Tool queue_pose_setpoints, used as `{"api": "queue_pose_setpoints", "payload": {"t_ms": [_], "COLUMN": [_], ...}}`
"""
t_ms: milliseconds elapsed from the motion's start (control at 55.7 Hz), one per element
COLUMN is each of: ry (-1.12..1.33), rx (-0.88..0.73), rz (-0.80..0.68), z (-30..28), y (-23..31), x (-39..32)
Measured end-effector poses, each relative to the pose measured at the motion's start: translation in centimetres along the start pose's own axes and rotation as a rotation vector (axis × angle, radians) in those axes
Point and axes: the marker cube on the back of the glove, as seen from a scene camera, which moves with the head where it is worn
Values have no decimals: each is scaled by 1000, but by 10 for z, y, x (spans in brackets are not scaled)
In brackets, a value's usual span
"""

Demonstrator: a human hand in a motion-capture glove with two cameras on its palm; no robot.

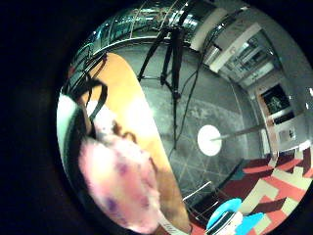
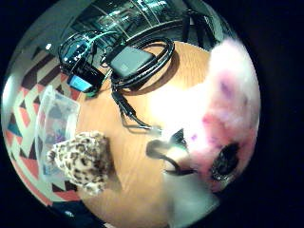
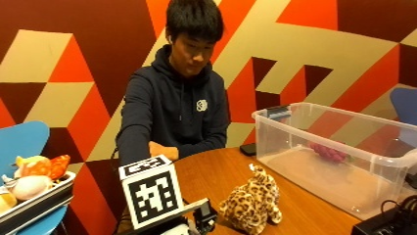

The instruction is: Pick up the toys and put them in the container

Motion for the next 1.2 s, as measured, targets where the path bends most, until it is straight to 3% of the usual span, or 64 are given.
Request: {"api": "queue_pose_setpoints", "payload": {"t_ms": [269,413,682,754,862,1041,1203], "ry": [-89,-128,-304,-352,-390,-314,-90], "rx": [-46,85,169,192,175,88,-68], "rz": [-75,-112,-561,-743,-590,-725,-752], "z": [-88,-160,-260,-268,-268,-231,-209], "y": [23,47,102,116,130,170,169], "x": [-40,-115,-300,-341,-410,-495,-494]}}
